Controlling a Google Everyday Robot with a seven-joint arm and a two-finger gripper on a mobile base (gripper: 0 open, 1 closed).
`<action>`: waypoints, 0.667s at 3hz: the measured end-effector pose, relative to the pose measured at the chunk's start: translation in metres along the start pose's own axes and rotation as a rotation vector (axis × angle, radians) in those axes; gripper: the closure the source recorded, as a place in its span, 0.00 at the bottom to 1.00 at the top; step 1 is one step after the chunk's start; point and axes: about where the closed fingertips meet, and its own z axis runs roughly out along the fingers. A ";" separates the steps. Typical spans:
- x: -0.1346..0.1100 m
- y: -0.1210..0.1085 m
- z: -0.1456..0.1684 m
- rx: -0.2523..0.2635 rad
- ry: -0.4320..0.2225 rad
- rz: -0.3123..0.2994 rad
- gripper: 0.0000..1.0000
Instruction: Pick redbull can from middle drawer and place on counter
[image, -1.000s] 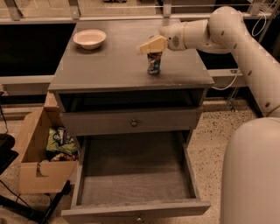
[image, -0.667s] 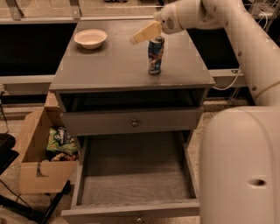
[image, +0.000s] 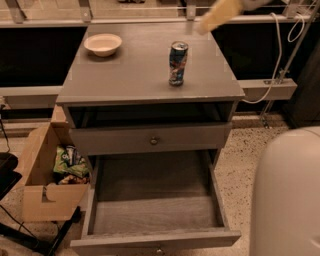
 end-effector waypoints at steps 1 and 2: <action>0.044 -0.013 -0.116 0.181 -0.054 0.073 0.00; 0.061 -0.002 -0.160 0.280 -0.146 0.089 0.00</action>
Offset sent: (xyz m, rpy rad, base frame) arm -0.1303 -0.1703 -0.0578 0.2083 -0.2006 -0.4029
